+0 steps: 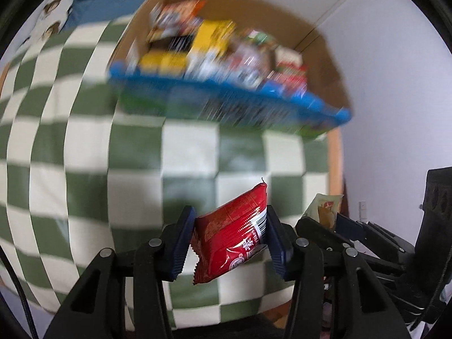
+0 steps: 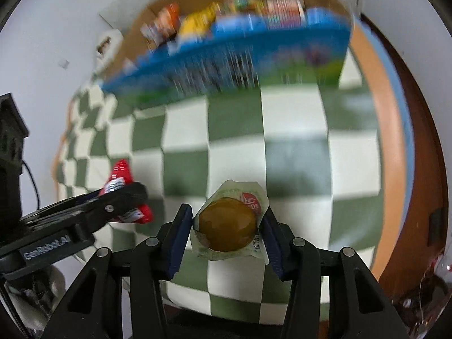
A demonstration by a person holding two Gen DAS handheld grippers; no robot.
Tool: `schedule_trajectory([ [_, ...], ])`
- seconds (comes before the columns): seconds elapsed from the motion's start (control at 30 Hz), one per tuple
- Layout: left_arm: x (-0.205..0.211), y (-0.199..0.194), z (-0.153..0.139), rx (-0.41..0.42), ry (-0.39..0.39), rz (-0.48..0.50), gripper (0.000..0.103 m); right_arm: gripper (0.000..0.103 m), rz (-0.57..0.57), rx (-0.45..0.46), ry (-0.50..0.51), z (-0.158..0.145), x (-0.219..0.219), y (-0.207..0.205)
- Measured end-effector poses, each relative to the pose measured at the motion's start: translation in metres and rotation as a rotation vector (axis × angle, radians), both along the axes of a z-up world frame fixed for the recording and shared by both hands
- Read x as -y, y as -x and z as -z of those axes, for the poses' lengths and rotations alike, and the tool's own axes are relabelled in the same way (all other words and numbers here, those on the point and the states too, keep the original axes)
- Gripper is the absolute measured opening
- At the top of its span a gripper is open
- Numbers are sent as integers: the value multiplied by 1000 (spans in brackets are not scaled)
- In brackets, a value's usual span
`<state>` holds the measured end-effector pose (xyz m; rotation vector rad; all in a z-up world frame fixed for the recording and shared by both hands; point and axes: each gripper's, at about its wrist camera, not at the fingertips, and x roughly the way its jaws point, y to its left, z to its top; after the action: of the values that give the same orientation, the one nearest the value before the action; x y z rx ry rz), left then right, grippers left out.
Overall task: Organize snacks
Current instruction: 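Carry the red packet and round cake over the box, then release both items into the box and withdraw both tools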
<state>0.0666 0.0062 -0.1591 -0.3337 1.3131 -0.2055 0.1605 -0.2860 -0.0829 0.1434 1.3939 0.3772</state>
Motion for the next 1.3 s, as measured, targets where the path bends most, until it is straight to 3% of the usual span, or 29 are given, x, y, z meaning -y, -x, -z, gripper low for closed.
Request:
schedule_trajectory([
  [0.17, 34, -76, -27, 72, -24, 29, 46, 51, -7, 99, -20, -54, 10, -68],
  [0.3, 43, -146, -31, 55, -58, 44, 46, 51, -8, 137, 16, -61, 2, -132],
  [0.43, 42, -205, -14, -28, -69, 42, 46, 51, -16, 118, 56, -42, -6, -198],
  [0.6, 43, -265, 21, -133, -107, 47, 47, 51, -41, 54, 89, 0, -19, -251],
  [0.9, 39, -302, 63, -246, -122, 45, 48, 54, -86, -93, 102, 55, -24, -304],
  [0.93, 37, -302, 64, -255, -120, 39, 58, 54, -92, -124, 109, 60, -24, -308],
  [1.0, 35, -303, 67, -269, -92, 34, 70, 73, -96, -144, 127, 63, -23, -312],
  [1.03, 35, -303, 67, -271, -85, 33, 74, 90, -96, -144, 144, 62, -23, -314],
  [1.1, 36, -302, 60, -249, -102, 39, 77, 92, -103, -145, 160, 60, -22, -314],
  [1.17, 39, -301, 55, -236, -140, 44, 94, 92, -105, -148, 179, 58, -21, -313],
  [1.3, 39, -295, 44, -210, -143, 29, 94, 93, -103, -138, 210, 53, -17, -306],
])
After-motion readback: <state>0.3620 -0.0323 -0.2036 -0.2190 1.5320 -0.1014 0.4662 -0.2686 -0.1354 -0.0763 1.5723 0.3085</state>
